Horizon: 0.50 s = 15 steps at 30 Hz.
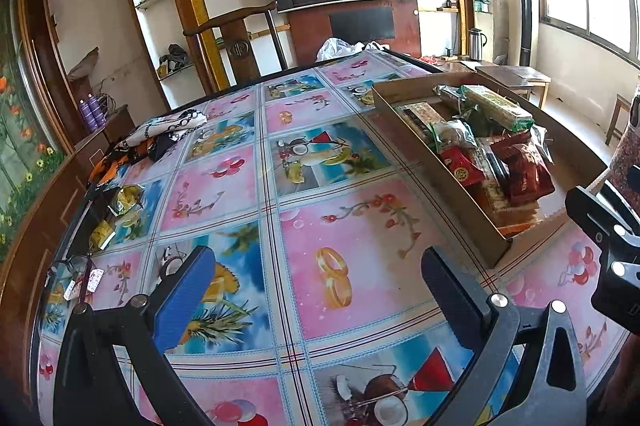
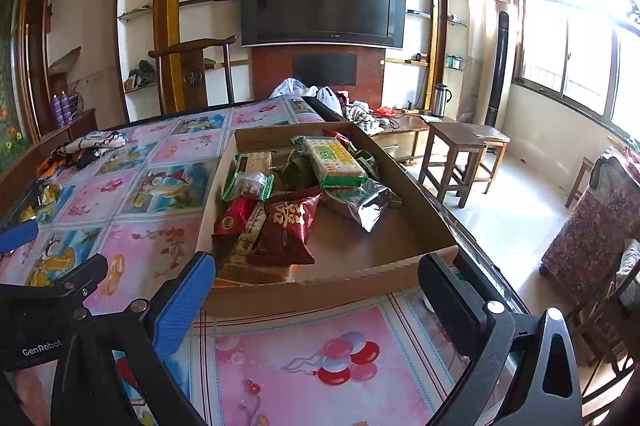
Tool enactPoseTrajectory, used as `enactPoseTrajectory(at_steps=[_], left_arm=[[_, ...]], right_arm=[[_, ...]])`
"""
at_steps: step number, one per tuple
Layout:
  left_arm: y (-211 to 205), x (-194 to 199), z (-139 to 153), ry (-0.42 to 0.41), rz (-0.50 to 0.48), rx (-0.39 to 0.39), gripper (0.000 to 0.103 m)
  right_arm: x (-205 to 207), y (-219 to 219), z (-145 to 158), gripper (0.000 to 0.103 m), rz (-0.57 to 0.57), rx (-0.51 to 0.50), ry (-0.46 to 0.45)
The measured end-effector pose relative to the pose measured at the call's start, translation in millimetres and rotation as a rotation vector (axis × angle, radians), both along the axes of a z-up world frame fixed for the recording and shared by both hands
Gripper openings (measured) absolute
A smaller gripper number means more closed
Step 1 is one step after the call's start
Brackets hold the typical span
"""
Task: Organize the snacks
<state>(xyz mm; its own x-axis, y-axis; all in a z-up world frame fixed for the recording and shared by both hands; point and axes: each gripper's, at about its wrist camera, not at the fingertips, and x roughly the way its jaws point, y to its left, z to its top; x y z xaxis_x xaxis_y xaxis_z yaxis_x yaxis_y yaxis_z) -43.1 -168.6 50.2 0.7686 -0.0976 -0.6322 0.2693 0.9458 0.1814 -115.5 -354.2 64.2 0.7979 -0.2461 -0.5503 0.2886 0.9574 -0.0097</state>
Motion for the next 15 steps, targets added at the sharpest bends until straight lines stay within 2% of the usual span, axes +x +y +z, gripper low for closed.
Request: enactPoseTrajectory(at_steps=[15], left_arm=[[-4.2,-0.5,-1.7,-0.004,-0.001,0.028,0.102]], right_arm=[[0.0,-2.0,-0.7,0.103,0.005,0.009,0.001]])
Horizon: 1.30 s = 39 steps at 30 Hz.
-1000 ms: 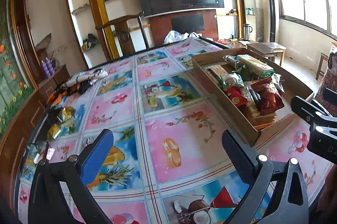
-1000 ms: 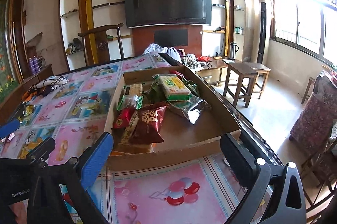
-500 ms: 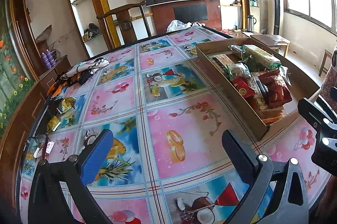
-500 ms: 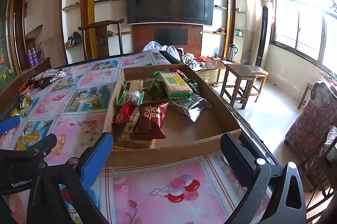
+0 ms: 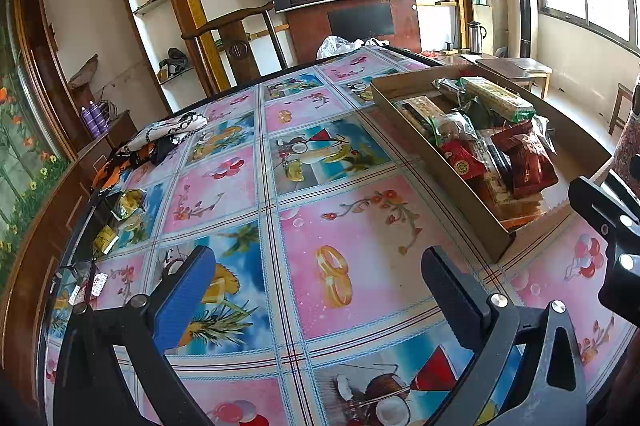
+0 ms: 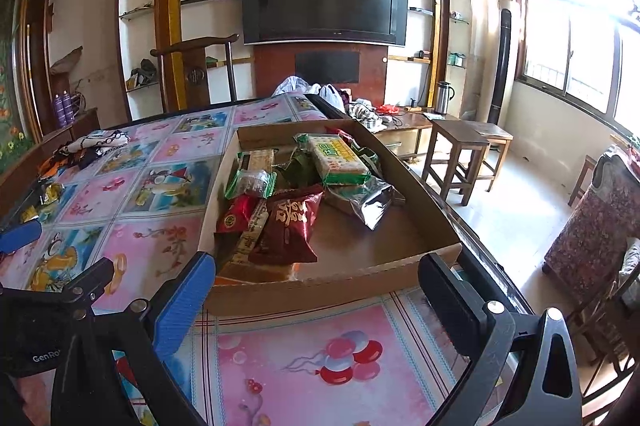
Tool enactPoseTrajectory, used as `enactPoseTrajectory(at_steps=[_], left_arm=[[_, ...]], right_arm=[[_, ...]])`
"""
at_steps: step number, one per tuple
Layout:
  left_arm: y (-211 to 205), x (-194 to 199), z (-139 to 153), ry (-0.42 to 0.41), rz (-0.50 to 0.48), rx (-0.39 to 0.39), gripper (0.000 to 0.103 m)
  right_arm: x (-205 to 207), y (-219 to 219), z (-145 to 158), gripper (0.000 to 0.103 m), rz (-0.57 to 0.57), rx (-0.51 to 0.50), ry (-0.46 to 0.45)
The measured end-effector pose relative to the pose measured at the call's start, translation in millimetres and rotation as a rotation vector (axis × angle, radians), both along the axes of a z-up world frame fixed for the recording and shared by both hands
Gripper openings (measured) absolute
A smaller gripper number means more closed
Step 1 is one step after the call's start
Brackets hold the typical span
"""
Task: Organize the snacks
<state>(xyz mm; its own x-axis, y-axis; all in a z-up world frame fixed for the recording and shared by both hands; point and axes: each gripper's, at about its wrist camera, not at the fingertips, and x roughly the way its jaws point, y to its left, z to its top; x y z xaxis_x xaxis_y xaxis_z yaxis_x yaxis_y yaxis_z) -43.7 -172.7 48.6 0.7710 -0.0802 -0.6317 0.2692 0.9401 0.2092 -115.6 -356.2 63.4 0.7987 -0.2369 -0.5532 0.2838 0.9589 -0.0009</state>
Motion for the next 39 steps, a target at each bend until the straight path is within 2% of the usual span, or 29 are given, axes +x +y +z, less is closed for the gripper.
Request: enactPoseTrajectory(at_steps=[31,39], left_arm=[[-1.5,-2.0,0.0,-0.009,-0.004,0.014,0.102],[-1.5,-1.2,3.1,0.003,-0.037,-0.001,0.102]], right_arm=[[-0.5,2.6,-4.8,0.103,0.0,0.024,0.011],[-0.7,0.8,-4.0,0.103,-0.004,0.025,0.013]])
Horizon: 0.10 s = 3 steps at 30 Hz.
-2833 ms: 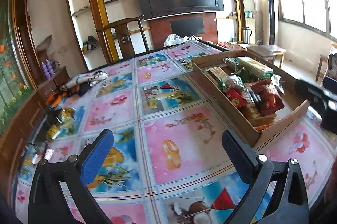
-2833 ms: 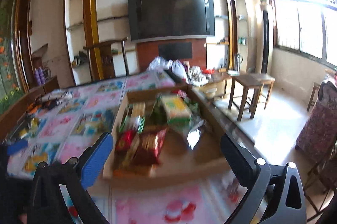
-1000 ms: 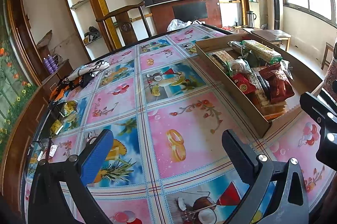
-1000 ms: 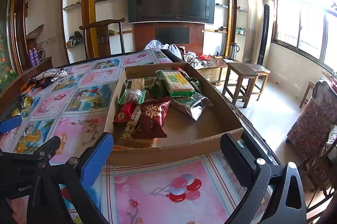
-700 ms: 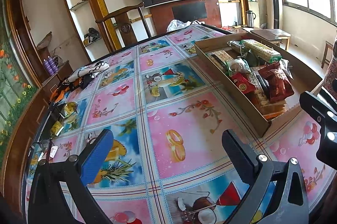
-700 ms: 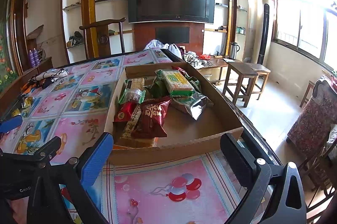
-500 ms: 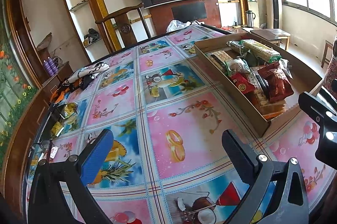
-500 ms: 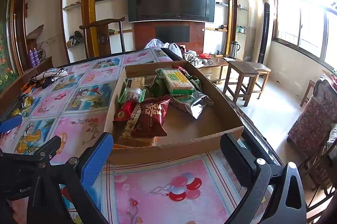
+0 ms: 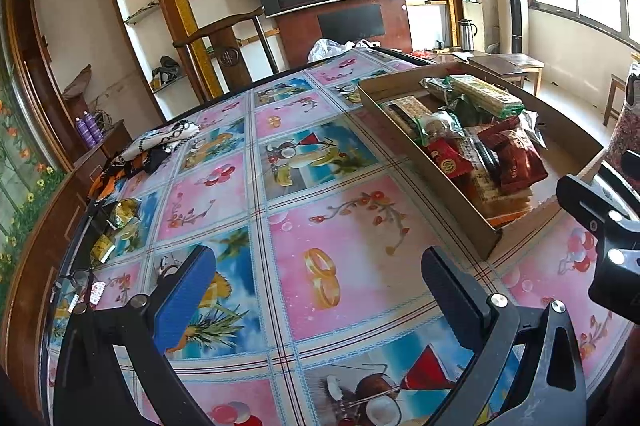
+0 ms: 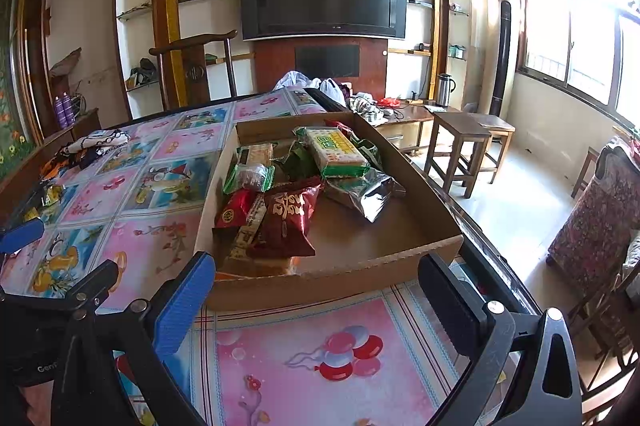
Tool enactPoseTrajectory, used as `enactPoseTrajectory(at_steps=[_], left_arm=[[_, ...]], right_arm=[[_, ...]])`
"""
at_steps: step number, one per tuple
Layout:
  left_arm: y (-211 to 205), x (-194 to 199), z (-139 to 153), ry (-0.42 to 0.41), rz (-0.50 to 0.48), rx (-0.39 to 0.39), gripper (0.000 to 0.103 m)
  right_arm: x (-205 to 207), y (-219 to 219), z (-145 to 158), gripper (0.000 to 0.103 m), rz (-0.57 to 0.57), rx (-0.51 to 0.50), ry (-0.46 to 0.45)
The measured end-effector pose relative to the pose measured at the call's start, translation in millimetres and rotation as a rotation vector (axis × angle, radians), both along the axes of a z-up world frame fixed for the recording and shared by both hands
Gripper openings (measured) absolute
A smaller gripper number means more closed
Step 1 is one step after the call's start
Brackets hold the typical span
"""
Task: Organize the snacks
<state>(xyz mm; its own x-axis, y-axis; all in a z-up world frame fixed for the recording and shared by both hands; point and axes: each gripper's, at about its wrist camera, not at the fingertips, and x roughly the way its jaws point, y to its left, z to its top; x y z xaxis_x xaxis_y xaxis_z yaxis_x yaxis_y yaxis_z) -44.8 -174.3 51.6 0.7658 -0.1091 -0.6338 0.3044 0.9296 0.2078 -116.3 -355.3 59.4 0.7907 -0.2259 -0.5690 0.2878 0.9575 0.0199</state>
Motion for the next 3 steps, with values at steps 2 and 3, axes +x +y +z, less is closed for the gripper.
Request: enactPoseTrajectory(at_steps=[2,3], left_arm=[[2.0,0.4,0.3,0.003,0.002,-0.006,0.102],[1.5,0.0,0.0,-0.001,0.006,-0.004,0.102]], right_arm=[[-0.5,-0.4,0.5,0.103,-0.002,0.003,-0.002],[-0.8,-0.2,0.6,0.103,-0.003,0.003,-0.002]])
